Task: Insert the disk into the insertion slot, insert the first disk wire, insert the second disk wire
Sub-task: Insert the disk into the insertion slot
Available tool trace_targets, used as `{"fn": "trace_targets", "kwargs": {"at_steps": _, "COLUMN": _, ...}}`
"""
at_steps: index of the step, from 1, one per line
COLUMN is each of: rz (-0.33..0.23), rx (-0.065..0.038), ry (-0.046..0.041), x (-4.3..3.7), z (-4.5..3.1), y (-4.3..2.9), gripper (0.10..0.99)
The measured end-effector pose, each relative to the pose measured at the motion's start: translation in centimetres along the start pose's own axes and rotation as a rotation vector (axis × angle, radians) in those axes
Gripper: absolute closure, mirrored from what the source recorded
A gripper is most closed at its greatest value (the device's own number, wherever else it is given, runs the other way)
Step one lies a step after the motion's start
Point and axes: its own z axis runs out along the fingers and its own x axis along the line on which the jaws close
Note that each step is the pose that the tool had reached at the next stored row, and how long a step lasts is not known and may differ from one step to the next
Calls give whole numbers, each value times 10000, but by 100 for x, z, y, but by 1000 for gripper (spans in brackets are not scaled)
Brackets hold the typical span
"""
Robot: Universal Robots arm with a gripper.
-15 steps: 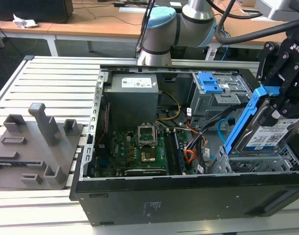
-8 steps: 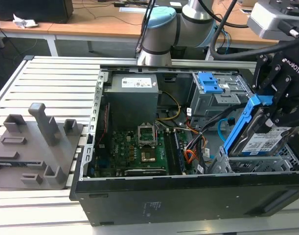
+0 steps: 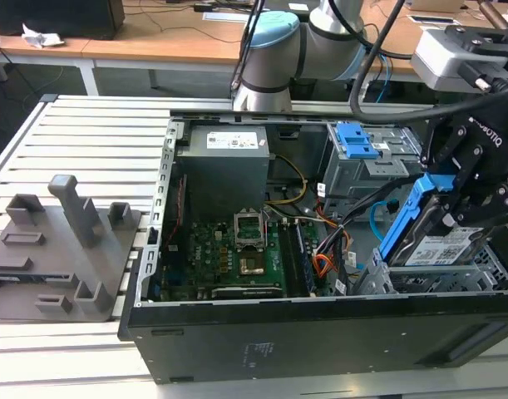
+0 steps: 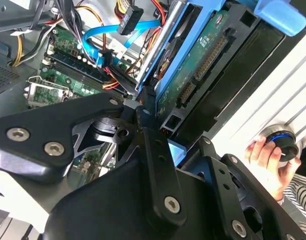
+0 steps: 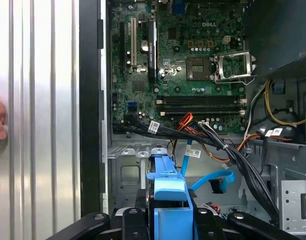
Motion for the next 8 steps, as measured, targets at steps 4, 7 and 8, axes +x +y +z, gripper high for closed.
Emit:
{"fn": "trace_targets", "kwargs": {"at_steps": 4, "rz": 0, "rx": 0, "ry": 1, "x": 0, "z": 53, "y": -2, "gripper": 722}}
{"fn": "trace_targets", "kwargs": {"at_steps": 7, "rz": 0, "rx": 0, "ry": 0, "x": 0, "z": 56, "y": -2, "gripper": 722}}
{"fn": "trace_targets", "kwargs": {"at_steps": 8, "rz": 0, "rx": 0, "ry": 1, "x": 0, "z": 57, "y": -2, "gripper": 722}}
